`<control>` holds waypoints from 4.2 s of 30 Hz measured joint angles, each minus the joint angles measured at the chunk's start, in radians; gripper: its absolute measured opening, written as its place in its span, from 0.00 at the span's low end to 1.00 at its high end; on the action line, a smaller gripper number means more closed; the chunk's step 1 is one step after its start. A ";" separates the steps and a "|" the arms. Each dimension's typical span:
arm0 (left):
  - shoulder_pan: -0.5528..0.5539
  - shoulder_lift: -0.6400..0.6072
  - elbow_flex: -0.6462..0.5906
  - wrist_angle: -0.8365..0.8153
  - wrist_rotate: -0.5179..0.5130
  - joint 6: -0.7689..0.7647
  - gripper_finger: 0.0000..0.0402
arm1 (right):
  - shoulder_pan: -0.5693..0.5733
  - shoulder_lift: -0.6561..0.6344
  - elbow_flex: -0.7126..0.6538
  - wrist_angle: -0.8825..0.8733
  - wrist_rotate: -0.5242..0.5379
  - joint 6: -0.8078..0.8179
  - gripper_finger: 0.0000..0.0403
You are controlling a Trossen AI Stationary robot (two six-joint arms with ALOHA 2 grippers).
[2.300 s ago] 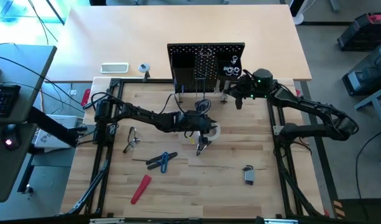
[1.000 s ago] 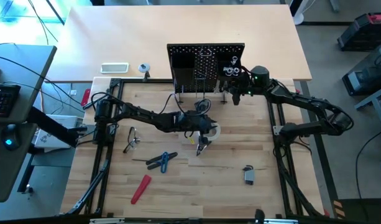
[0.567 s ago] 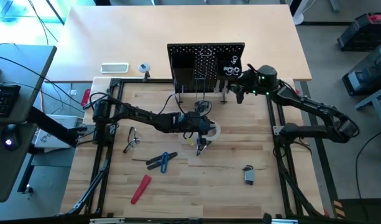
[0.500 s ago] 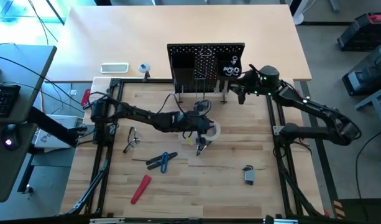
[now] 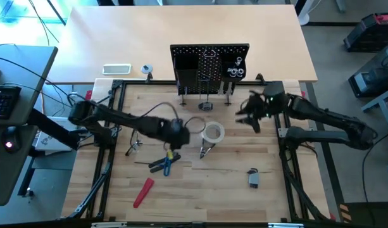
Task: Hang tools onto peg board
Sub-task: Hang the blue pick tool on the peg board
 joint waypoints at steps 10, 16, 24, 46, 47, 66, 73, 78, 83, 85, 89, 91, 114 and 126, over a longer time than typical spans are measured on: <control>-0.157 -0.081 -0.243 0.256 -0.081 -0.211 0.20 | 0.315 0.002 -0.083 0.058 0.074 0.033 0.45; -0.176 -0.081 -0.292 0.388 -0.113 -0.212 0.20 | 0.388 0.003 -0.141 0.159 0.128 0.081 0.45; -0.176 -0.081 -0.297 0.434 -0.114 -0.133 0.20 | 0.475 0.003 -0.147 0.312 0.123 0.114 0.45; -0.155 -0.080 -0.297 0.575 -0.090 0.028 0.20 | 0.533 0.001 -0.146 0.370 0.110 0.143 0.45; -0.151 -0.080 -0.297 0.582 -0.090 0.029 0.20 | 0.533 0.001 -0.146 0.370 0.110 0.143 0.45; -0.173 -0.080 -0.297 0.588 -0.080 0.022 0.20 | 0.533 0.001 -0.146 0.370 0.113 0.143 0.45; -0.183 -0.080 -0.296 0.486 -0.014 -0.020 0.20 | 0.533 0.001 -0.146 0.370 0.113 0.143 0.45; -0.191 -0.080 -0.296 0.333 0.014 -0.085 0.20 | 0.533 0.001 -0.146 0.370 0.113 0.143 0.45; -0.221 -0.080 -0.296 0.188 0.019 -0.152 0.20 | 0.533 0.001 -0.146 0.370 0.112 0.143 0.45; -0.241 -0.084 -0.296 0.147 0.024 -0.174 0.20 | 0.533 0.001 -0.146 0.370 0.112 0.143 0.45; -0.278 -0.103 -0.305 0.084 0.030 -0.224 0.20 | 0.533 0.002 -0.146 0.369 0.112 0.143 0.45; -0.289 -0.129 -0.342 0.083 0.030 -0.262 0.20 | 0.533 0.002 -0.146 0.370 0.112 0.143 0.45; -0.402 -0.565 -0.624 0.149 -0.097 -0.539 0.41 | 0.533 0.002 -0.146 0.358 0.122 0.143 0.45; -0.455 -0.565 -0.624 0.023 -0.012 -0.642 0.41 | 0.533 0.002 -0.146 0.385 0.122 0.143 0.45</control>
